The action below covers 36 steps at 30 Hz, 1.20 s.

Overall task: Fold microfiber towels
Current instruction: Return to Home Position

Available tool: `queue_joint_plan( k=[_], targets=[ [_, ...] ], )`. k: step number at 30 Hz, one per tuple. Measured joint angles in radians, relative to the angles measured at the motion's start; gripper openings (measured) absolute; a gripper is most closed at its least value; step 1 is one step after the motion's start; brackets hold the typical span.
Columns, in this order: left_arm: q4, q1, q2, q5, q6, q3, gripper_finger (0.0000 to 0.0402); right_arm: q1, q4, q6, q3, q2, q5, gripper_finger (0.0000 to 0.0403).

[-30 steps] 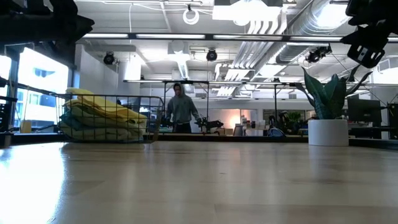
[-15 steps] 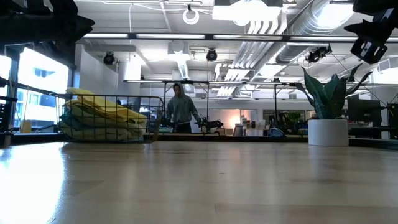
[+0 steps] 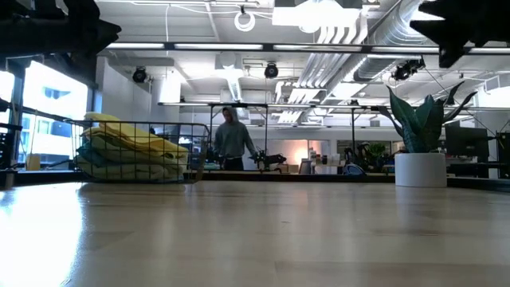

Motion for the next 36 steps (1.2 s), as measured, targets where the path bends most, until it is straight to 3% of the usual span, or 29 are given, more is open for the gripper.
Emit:
queue_joint_plan(
  k=[5,11,20,36],
  targets=[
    [0.000,0.000,0.000,0.000,0.000,0.000,0.0095,0.000,0.203,-0.316,-0.090,0.001,-0.075,0.0138],
    [0.000,0.000,0.000,0.001,0.000,0.000,0.0095,-0.002,0.323,-0.474,-0.158,0.000,-0.116,0.0138],
    [0.000,0.000,0.000,0.001,0.000,0.000,0.0095,-0.114,0.301,-0.403,-0.181,0.001,-0.152,0.0138],
    [-0.001,0.000,0.000,0.000,0.000,0.000,0.0095,-0.513,0.070,-0.400,-0.181,0.002,-0.152,0.0138]
  ],
)
